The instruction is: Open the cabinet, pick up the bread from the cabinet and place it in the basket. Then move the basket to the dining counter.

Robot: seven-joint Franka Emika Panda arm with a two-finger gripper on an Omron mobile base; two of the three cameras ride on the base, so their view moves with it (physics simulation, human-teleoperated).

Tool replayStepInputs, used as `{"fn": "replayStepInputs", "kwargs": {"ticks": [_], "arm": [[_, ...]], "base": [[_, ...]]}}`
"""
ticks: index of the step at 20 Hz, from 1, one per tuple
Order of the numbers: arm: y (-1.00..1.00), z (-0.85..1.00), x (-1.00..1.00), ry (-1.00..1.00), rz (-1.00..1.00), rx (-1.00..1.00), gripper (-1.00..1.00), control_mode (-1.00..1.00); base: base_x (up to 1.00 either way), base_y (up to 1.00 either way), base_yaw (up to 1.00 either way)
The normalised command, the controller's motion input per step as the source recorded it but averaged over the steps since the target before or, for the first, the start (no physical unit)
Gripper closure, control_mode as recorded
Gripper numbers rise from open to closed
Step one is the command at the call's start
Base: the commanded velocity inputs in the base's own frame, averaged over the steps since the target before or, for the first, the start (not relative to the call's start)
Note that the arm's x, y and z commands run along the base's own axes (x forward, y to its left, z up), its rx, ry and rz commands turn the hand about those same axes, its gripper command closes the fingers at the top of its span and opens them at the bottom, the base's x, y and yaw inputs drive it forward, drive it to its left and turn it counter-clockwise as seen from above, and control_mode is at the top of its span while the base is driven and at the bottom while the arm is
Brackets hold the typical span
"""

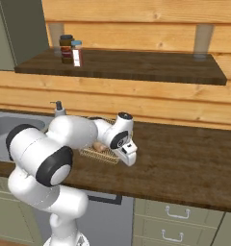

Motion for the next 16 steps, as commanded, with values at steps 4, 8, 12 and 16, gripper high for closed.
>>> {"fn": "replayStepInputs", "kwargs": {"ticks": [4, 8, 12, 16], "arm": [[0.27, 0.09, -0.08, -0.01, -0.1, -0.01, 1.0, -1.0], [0.48, 0.65, -0.26, -0.1, -0.09, -0.04, 1.0, -1.0], [0.44, 0.7, -0.38, -0.05, -0.11, -0.09, 1.0, -1.0], [0.21, 0.7, -0.33, 0.01, -0.1, -0.21, 1.0, -1.0]], "base": [[0.0, 0.0, 0.0], [0.0, 0.0, 0.0], [0.0, 0.0, 0.0], [0.0, 0.0, 0.0]]}}
